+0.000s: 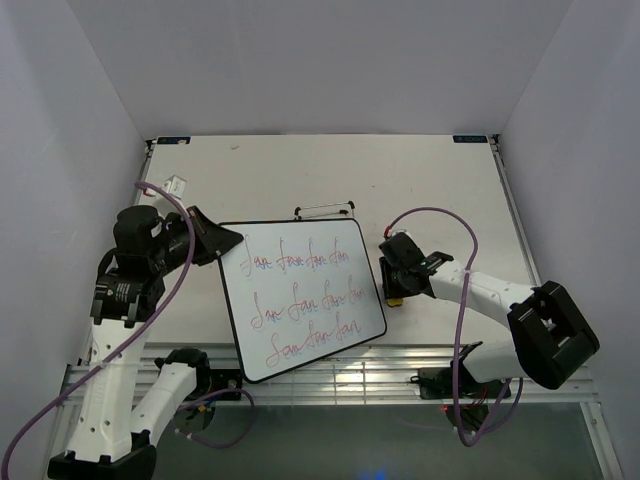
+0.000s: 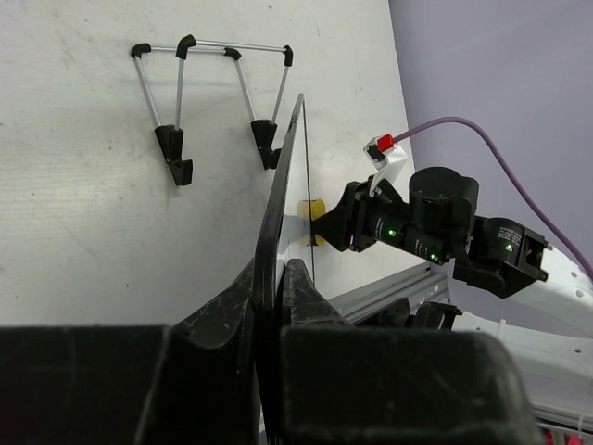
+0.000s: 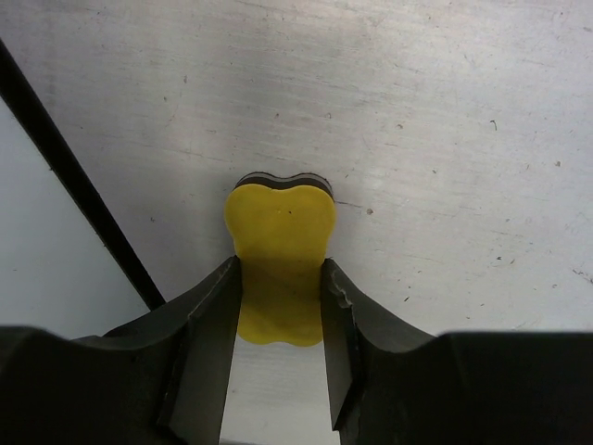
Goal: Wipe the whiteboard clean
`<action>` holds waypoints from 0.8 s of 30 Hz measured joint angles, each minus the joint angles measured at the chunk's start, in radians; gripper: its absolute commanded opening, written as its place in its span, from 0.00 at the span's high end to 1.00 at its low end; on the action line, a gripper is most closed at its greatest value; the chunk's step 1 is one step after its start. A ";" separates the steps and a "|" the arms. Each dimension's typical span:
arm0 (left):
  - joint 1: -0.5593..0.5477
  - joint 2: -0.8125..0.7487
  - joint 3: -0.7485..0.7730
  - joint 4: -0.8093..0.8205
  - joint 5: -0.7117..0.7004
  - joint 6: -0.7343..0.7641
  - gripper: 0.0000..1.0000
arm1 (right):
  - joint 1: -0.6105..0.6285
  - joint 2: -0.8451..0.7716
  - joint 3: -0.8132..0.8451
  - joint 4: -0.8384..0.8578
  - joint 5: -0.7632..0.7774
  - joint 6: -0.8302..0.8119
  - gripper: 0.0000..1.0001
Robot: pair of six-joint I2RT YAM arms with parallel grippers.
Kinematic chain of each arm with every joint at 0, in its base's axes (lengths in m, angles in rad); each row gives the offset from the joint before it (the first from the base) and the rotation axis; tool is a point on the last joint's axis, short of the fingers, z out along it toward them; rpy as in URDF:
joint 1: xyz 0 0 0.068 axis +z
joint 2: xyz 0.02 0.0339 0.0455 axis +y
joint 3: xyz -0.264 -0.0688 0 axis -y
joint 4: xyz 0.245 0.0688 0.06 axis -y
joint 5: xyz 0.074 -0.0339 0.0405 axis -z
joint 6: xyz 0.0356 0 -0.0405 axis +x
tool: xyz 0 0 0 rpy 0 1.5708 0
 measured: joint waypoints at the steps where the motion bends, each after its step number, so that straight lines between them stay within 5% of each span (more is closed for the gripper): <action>1: 0.000 0.000 -0.005 0.004 0.004 0.000 1.00 | 0.000 -0.001 0.000 0.000 0.000 0.000 0.62; 18: 0.000 0.030 -0.044 0.030 0.066 -0.008 1.00 | 0.000 -0.013 -0.001 -0.006 0.028 -0.008 0.66; 24: 0.000 0.032 -0.113 0.074 0.124 -0.019 1.00 | 0.000 -0.194 0.004 -0.081 0.065 -0.007 0.66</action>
